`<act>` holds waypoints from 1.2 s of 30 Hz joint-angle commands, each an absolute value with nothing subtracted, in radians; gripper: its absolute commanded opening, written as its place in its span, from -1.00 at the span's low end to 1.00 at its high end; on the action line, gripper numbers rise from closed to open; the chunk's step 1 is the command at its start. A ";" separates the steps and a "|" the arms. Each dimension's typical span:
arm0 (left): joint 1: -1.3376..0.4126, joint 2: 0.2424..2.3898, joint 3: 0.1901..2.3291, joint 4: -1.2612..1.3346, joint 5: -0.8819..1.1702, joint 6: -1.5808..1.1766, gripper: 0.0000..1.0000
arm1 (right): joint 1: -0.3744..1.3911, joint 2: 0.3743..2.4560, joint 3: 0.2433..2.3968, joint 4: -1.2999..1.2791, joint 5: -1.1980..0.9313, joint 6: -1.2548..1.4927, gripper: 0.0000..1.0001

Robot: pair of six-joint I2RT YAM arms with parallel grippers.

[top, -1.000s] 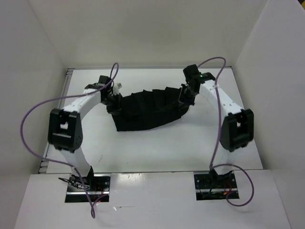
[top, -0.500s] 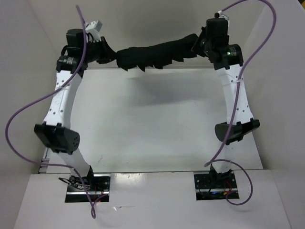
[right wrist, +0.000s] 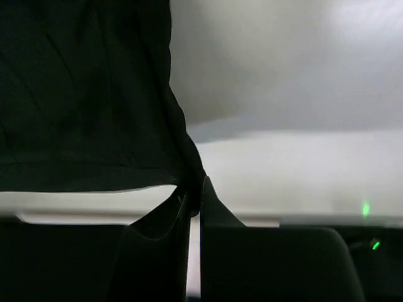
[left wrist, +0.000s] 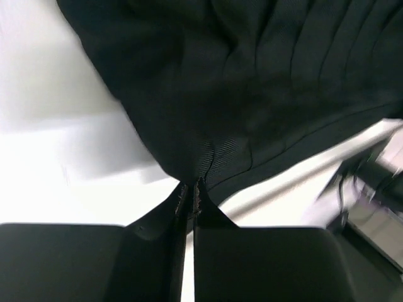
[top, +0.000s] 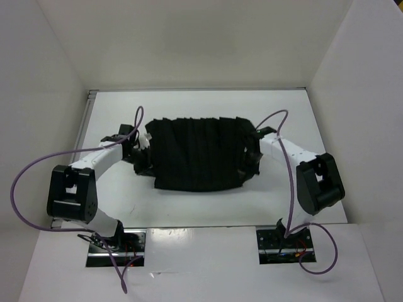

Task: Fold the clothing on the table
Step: Fold the skirt

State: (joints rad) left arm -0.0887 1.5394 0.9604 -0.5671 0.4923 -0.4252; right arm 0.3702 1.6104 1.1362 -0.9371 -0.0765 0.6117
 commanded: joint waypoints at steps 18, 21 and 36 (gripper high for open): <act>-0.080 1.153 1.044 -0.979 0.436 -0.419 -0.88 | 0.578 1.344 1.302 -1.293 -0.095 0.838 -1.00; -0.068 1.198 1.081 -0.904 0.410 -0.439 -0.88 | 0.513 1.365 1.348 -1.283 -0.002 0.813 -1.00; 0.031 1.489 1.140 -0.611 0.411 -0.512 -1.00 | 0.330 1.555 1.390 -0.974 0.031 0.716 -1.00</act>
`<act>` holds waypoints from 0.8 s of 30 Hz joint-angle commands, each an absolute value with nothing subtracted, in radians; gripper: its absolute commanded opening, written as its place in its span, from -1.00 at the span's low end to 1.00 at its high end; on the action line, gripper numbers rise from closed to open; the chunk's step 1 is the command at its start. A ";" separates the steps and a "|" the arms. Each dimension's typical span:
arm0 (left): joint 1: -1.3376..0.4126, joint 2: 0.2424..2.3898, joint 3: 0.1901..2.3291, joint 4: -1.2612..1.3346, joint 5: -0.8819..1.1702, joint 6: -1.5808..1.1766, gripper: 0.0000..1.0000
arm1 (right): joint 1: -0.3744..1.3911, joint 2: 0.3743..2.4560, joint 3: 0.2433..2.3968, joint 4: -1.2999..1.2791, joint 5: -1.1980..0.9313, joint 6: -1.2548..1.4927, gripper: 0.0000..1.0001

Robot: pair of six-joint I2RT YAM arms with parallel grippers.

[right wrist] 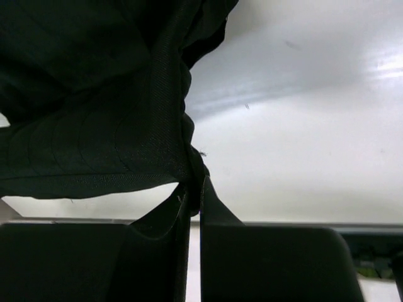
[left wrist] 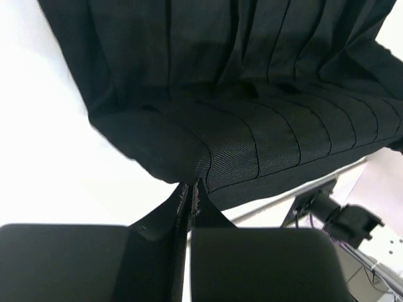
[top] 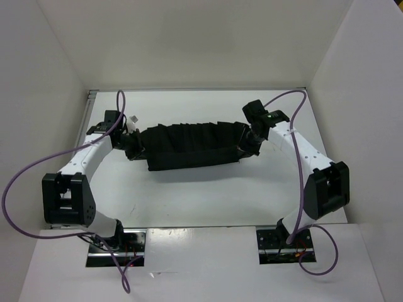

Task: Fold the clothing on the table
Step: Fold the skirt

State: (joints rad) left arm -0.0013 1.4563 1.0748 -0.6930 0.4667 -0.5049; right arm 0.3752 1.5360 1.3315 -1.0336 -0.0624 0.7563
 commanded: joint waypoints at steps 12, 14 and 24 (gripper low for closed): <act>0.040 1.540 1.195 -0.612 0.433 -0.491 -1.00 | 0.310 1.577 1.399 -0.980 -0.034 0.707 -1.00; 0.040 1.476 1.167 -0.638 0.465 -0.491 -1.00 | 0.328 1.504 1.327 -1.002 -0.060 0.719 -1.00; 0.040 1.123 1.013 -0.821 0.422 -0.540 -1.00 | 0.463 1.190 1.218 -1.192 -0.086 0.928 -1.00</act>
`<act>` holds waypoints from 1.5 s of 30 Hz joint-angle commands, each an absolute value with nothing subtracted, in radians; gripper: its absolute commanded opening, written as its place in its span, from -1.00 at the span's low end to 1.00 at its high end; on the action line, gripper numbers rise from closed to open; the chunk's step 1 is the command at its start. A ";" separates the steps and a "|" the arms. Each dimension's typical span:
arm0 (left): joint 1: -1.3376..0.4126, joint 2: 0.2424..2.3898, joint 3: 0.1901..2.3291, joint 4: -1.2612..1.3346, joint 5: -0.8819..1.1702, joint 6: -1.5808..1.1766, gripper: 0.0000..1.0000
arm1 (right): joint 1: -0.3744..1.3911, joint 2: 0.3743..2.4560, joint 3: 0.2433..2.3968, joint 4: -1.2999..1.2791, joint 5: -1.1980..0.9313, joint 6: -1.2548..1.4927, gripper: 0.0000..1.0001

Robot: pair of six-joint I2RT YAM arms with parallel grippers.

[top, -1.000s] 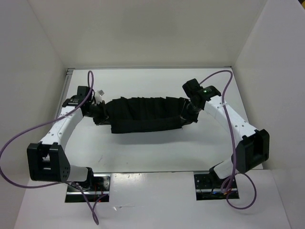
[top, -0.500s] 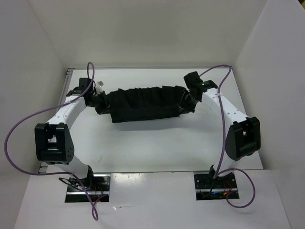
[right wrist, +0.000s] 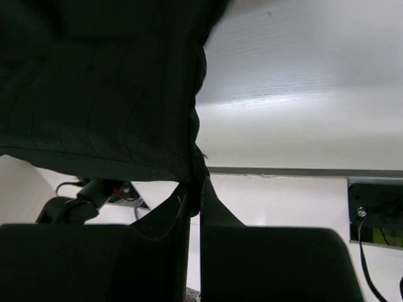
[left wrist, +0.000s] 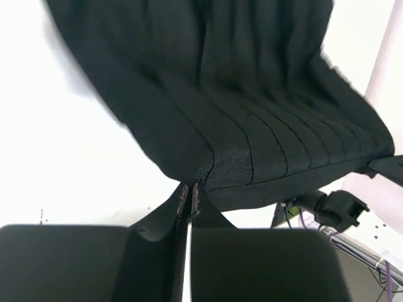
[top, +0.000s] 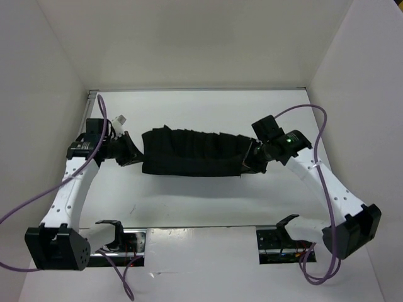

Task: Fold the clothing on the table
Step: Fold the skirt

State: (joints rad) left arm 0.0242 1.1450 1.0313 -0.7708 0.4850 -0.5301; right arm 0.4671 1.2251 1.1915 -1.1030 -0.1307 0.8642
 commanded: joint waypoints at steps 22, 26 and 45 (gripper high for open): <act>0.049 1.816 1.319 -0.477 0.379 -0.571 -0.27 | 0.223 1.707 1.374 -0.769 -0.021 0.736 -0.86; 0.060 1.890 1.420 -0.408 0.429 -0.615 0.19 | 0.209 1.732 1.417 -0.655 0.015 0.758 -0.32; -0.035 1.670 1.249 -0.282 0.629 -0.693 -0.67 | 0.158 1.612 1.215 -0.561 -0.017 0.568 0.13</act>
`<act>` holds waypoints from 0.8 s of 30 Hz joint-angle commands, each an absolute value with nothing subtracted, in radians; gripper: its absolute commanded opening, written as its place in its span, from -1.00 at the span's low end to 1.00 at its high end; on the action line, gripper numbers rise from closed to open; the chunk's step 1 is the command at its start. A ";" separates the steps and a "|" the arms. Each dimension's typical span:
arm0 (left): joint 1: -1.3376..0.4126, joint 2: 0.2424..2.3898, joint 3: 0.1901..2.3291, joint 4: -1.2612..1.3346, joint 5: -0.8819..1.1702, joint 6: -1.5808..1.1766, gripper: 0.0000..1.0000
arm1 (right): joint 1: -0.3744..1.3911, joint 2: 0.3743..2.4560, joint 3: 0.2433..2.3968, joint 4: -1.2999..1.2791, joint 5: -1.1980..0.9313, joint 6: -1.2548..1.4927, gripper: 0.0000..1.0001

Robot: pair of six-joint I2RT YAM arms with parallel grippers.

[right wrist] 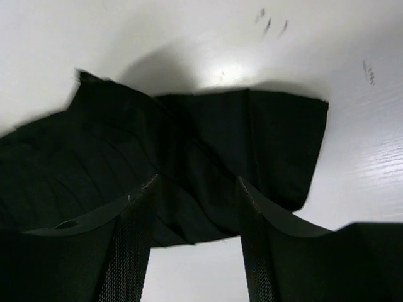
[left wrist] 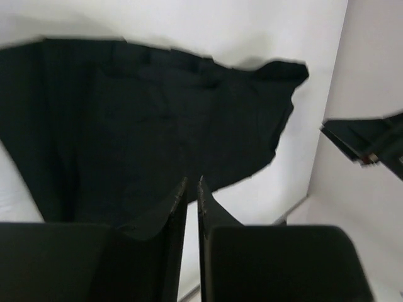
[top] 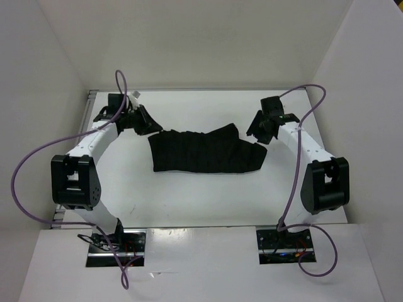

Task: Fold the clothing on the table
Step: Fold the skirt

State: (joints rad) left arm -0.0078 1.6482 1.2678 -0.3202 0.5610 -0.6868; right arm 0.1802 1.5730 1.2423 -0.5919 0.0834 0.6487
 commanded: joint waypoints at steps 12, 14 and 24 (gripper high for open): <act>-0.063 1.942 1.374 -0.313 0.589 -0.653 -0.64 | 0.158 1.867 1.278 -0.571 -0.213 0.423 0.15; -0.063 1.962 1.384 -0.313 0.589 -0.644 -0.64 | 0.158 1.876 1.278 -0.571 -0.238 0.414 0.15; -0.114 2.086 1.384 -0.313 0.531 -0.635 -0.64 | 0.158 1.904 1.249 -0.561 -0.373 0.394 -0.57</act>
